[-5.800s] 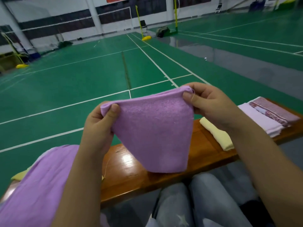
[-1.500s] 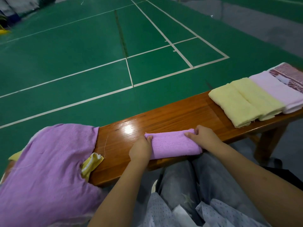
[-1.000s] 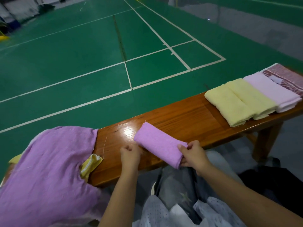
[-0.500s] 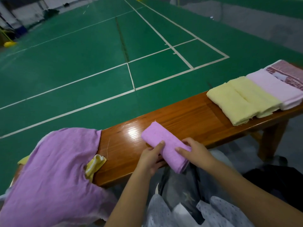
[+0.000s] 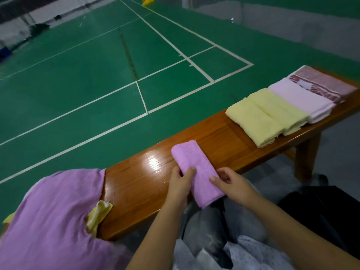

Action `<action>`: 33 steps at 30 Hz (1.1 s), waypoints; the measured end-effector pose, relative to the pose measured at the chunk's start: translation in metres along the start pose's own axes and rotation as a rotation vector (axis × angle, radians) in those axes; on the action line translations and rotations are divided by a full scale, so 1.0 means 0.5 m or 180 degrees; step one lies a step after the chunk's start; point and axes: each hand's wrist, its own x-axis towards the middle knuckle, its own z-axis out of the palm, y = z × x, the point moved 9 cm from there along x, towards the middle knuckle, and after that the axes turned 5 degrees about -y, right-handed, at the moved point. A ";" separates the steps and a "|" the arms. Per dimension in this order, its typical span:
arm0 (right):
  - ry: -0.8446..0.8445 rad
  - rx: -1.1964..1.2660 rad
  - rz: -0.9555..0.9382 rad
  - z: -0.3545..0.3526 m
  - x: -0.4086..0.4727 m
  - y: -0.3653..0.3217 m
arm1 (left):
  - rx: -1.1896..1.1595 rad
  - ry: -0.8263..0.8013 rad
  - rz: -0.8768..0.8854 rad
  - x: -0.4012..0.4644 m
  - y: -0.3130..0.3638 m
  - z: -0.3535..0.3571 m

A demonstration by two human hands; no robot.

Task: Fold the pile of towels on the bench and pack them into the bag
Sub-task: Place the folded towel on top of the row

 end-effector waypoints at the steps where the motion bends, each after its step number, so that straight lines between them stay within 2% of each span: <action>1: -0.0010 0.0159 -0.0048 -0.014 -0.004 -0.006 | -0.0066 -0.0067 0.0050 0.004 0.013 0.015; 5: -0.0037 0.0796 -0.0369 -0.081 -0.033 -0.045 | -0.0247 -0.0349 0.0281 0.027 0.071 0.097; 9: 0.0320 0.1184 -0.0578 -0.174 -0.042 -0.047 | -0.0466 -0.0632 0.0384 0.047 0.125 0.201; 12: 0.0727 0.1290 -0.0600 -0.263 -0.037 -0.056 | -0.0701 -0.1029 0.0613 0.059 0.186 0.285; 16: 0.1482 0.0752 -0.0577 -0.403 -0.042 -0.101 | -0.1039 -0.1411 0.0679 0.075 0.264 0.380; 19: 0.1876 0.0325 -0.0469 -0.475 -0.023 -0.123 | -0.1125 -0.1379 0.0379 0.120 0.262 0.433; 21: 0.1898 -0.0048 -0.0098 -0.495 0.009 -0.104 | -0.0795 -0.1117 0.0021 0.157 0.220 0.444; 24: 0.1573 -0.0559 0.0399 -0.479 0.047 -0.055 | -0.0027 -0.0754 -0.0308 0.192 0.153 0.428; 29: 0.1733 -0.0664 0.0348 -0.475 0.041 -0.045 | 0.0141 -0.0985 0.0134 0.198 0.174 0.437; 33: 0.1941 -0.0789 0.0226 -0.485 0.022 -0.066 | 0.0448 -0.0906 0.0131 0.191 0.179 0.440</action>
